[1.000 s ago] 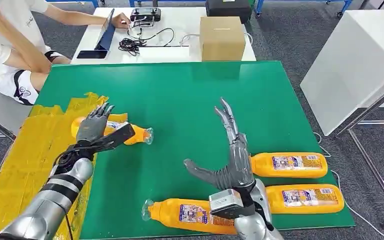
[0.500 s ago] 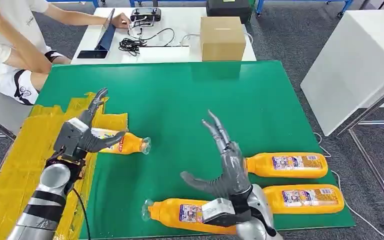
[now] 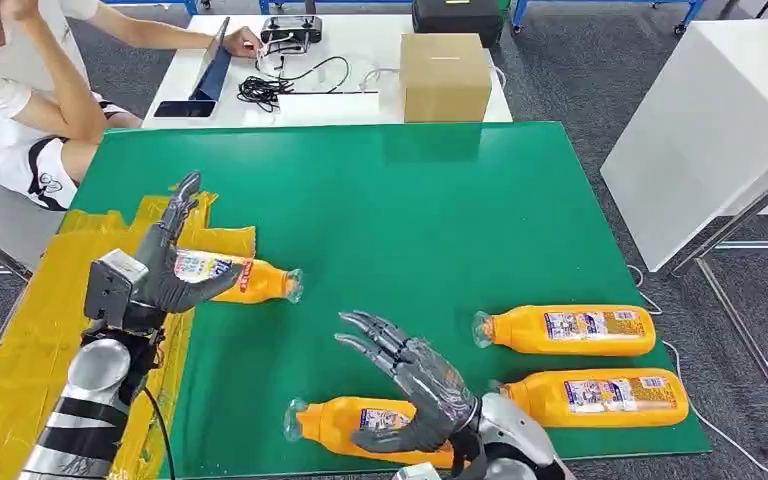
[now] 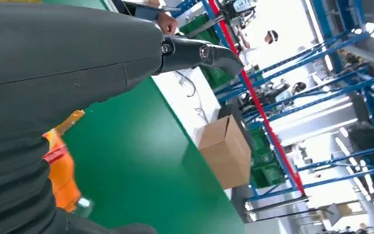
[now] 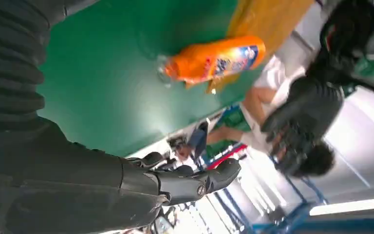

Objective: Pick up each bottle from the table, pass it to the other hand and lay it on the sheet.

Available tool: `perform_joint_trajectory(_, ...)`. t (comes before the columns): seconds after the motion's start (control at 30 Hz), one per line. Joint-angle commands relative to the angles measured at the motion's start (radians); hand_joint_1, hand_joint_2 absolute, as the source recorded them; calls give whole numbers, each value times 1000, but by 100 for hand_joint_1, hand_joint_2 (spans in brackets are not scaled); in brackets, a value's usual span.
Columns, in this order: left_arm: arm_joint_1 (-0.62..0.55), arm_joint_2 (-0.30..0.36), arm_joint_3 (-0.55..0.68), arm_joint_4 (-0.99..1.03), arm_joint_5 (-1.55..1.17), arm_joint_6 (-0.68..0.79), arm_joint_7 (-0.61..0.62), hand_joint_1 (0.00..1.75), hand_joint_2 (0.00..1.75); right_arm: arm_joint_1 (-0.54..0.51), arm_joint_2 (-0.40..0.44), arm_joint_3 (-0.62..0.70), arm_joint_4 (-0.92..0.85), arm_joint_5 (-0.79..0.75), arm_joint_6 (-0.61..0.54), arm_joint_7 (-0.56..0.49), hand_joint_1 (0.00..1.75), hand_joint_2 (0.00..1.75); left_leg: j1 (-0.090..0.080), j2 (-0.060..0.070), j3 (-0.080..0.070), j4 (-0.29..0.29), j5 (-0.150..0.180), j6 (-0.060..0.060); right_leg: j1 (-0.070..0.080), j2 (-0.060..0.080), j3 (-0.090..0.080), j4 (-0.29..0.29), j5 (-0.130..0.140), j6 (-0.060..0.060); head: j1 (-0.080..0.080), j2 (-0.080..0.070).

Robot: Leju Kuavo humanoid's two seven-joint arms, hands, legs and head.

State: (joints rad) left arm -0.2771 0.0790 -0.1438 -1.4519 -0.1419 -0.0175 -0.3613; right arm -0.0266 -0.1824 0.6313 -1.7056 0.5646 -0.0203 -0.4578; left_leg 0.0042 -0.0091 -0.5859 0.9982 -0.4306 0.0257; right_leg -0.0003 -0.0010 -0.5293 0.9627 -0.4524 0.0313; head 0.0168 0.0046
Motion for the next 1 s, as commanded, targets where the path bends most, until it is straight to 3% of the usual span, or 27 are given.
perform_joint_trajectory(0.03, -7, -18, 4, 42, 9, 4, -3, 0, 175, 11, -65, 25, 47, -11, 6, -8, 0, 175, 0, 0, 3, -1, 0, -1, 0, 0, 3, -1, 0, 0, 0, 0)
perform_joint_trajectory(0.27, 11, -22, 1, 29, 17, 8, -6, 0, 175, 52, -102, 5, 42, 23, 23, 54, 0, 175, 0, 0, 3, -2, -1, 0, 0, -1, 4, -2, 0, 0, 0, 0)
perform_joint_trajectory(0.47, 63, -15, 0, 5, 25, 10, -7, 0, 175, 90, -126, -44, 103, 87, 0, 204, 0, 175, 0, 1, 5, -2, -1, 0, 0, 0, 5, -3, -1, 1, 0, 0)
perform_joint_trajectory(0.77, 93, -17, 2, -13, 27, 9, 3, 0, 175, 104, -174, -38, 94, 137, -10, 330, 0, 175, 0, 1, 4, -1, -1, -1, 0, 0, 3, -2, -1, 0, 0, 0)
perform_joint_trajectory(1.0, 99, -16, 4, -13, 27, 9, 3, 0, 175, 107, -187, -41, 92, 138, -10, 332, 0, 175, 0, 1, 4, -1, -1, -1, 0, 0, 4, -2, -1, 0, 0, 0)
